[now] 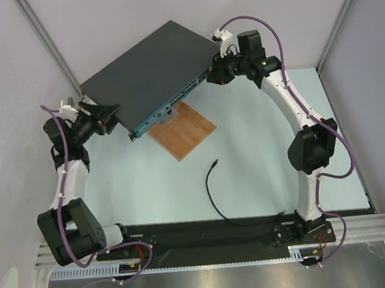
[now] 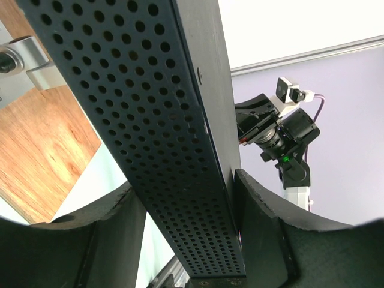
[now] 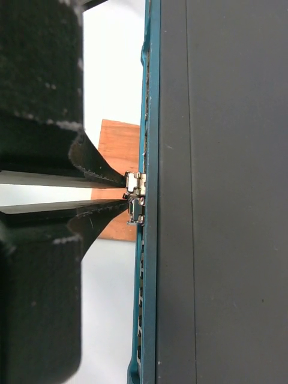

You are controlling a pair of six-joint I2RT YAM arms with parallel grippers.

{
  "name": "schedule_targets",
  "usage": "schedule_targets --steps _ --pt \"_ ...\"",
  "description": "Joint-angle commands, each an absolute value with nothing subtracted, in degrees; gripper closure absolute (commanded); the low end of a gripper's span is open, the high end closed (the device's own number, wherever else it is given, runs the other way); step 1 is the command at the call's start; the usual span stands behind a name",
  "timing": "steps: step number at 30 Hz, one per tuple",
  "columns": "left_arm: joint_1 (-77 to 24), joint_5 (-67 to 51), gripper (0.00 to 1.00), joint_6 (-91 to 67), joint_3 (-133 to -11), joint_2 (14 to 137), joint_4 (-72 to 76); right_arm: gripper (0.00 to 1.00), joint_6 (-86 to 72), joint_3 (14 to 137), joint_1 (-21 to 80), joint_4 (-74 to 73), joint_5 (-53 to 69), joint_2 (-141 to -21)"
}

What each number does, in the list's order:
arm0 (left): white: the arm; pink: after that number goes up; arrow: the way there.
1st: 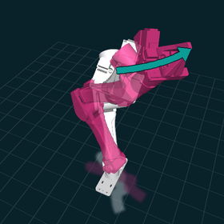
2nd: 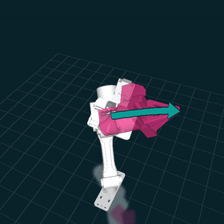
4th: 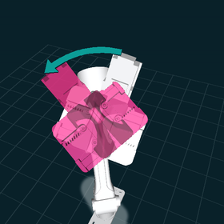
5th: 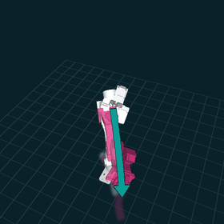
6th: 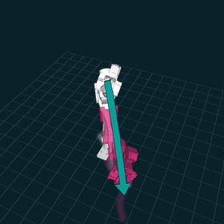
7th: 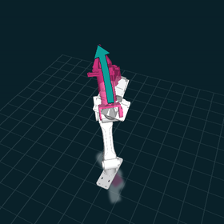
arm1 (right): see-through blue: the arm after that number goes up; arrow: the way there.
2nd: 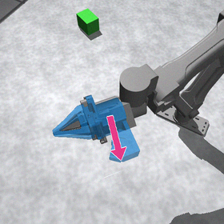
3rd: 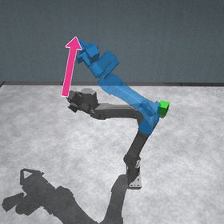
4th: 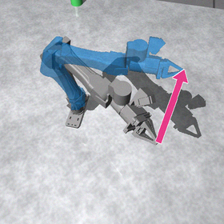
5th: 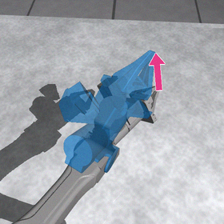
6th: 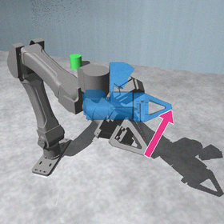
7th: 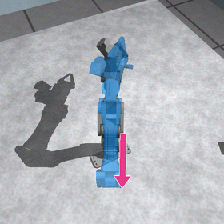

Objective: Insert the plug into the switch port

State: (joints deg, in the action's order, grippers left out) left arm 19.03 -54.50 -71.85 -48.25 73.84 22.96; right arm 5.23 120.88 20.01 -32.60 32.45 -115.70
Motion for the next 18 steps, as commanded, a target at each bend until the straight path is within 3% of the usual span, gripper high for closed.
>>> schedule_targets --steps 1,18 --pt "18.02 -54.93 1.0 -62.14 -50.89 73.12 24.61 0.84 3.95 122.43 21.27 -20.13 31.64 -114.79" --pt "17.75 -56.08 1.0 -53.88 -55.72 74.62 15.12 0.99 14.84 135.44 25.22 -26.54 30.06 -121.9"
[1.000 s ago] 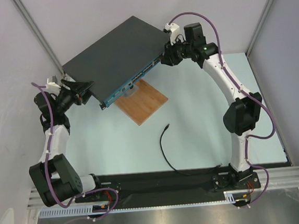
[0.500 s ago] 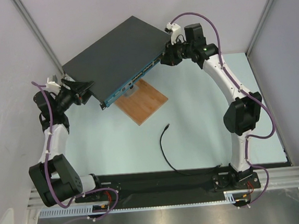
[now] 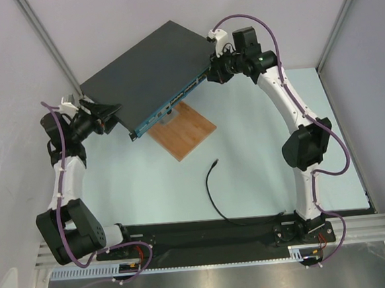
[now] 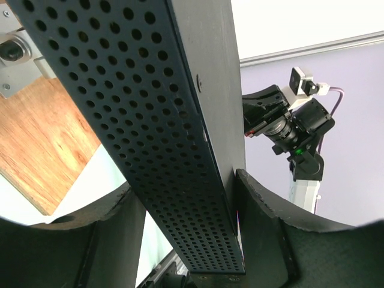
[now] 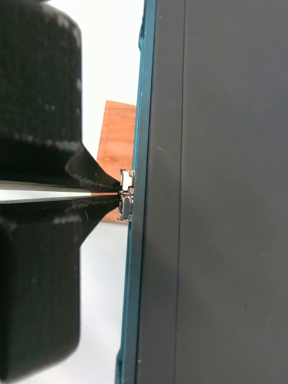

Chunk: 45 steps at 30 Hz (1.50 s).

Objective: Insert the plug into the switch port

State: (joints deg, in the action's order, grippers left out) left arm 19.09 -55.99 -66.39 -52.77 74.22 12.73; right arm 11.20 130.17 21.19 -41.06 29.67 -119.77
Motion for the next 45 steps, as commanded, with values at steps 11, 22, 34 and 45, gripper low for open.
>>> schedule_targets --steps 11,22,34,45 --pt "17.75 -56.51 1.0 -52.47 -56.69 75.06 13.54 0.99 13.37 134.39 26.28 -18.83 30.75 -121.12" --pt "17.23 -56.25 1.0 -48.87 -57.74 75.41 10.46 0.99 1.41 134.47 27.95 -12.74 31.11 -121.11" --pt "13.45 -53.62 1.0 -36.39 -64.24 76.55 -1.56 1.0 6.67 137.28 30.76 -13.54 29.27 -123.13" --pt "13.27 -53.44 1.0 -35.51 -64.16 76.55 -3.43 0.94 6.86 131.67 27.6 -15.64 30.58 -118.14"
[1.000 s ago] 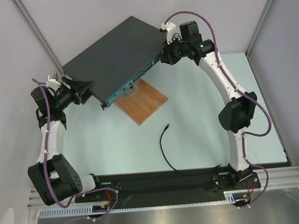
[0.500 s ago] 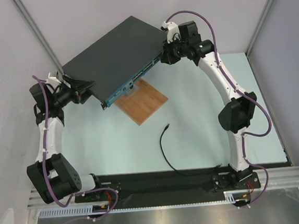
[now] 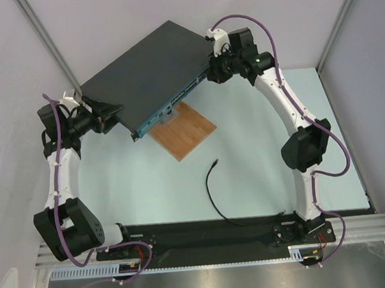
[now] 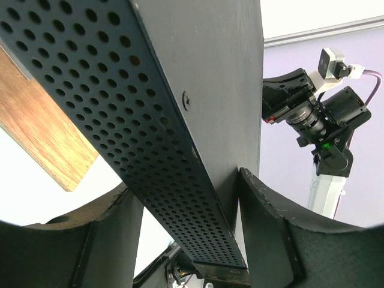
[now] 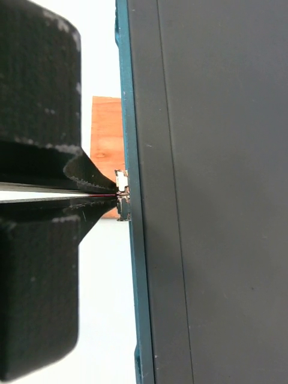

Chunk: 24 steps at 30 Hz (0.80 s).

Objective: Insert the plug into the switch port

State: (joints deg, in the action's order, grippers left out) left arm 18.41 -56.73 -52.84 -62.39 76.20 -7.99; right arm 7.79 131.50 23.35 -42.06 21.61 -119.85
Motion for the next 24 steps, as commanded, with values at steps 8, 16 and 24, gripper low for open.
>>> schedule_targets --steps 8,16,24 --pt "13.27 -53.35 1.0 -35.95 -63.98 76.73 -2.55 0.92 5.19 125.86 25.05 -16.0 34.27 -113.38" --pt "13.27 -53.17 1.0 -35.68 -64.07 76.47 -3.25 0.91 4.48 125.68 24.7 -15.64 35.51 -113.12" --pt "13.27 -53.0 1.0 -34.19 -64.25 76.03 -4.57 0.89 6.77 126.12 24.43 -17.4 35.33 -112.24"
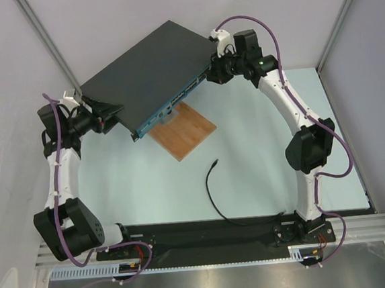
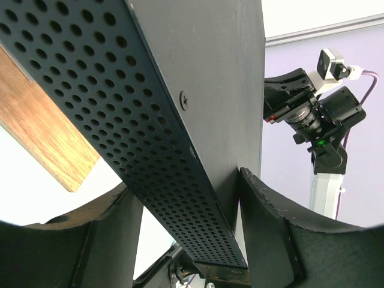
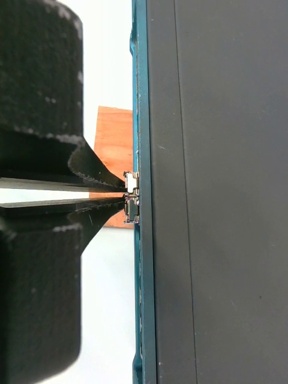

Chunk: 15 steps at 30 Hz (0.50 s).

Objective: Insert the plug into the switch port

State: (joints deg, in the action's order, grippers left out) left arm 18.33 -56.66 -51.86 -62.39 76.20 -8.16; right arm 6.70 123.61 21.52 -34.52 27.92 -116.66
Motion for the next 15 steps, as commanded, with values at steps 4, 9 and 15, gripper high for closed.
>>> schedule_targets --steps 4,9,15 --pt "13.36 -52.91 1.0 -34.19 -64.07 76.02 -4.57 0.9 6.59 125.86 24.26 -16.44 34.81 -112.59" --pt "13.27 -52.74 1.0 -33.92 -64.25 76.2 -4.83 0.91 4.92 126.82 24.78 -13.02 34.89 -113.47" --pt "13.18 -52.21 1.0 -32.0 -65.3 76.64 -6.58 0.98 3.51 130.78 26.63 -11.6 35.42 -116.8"
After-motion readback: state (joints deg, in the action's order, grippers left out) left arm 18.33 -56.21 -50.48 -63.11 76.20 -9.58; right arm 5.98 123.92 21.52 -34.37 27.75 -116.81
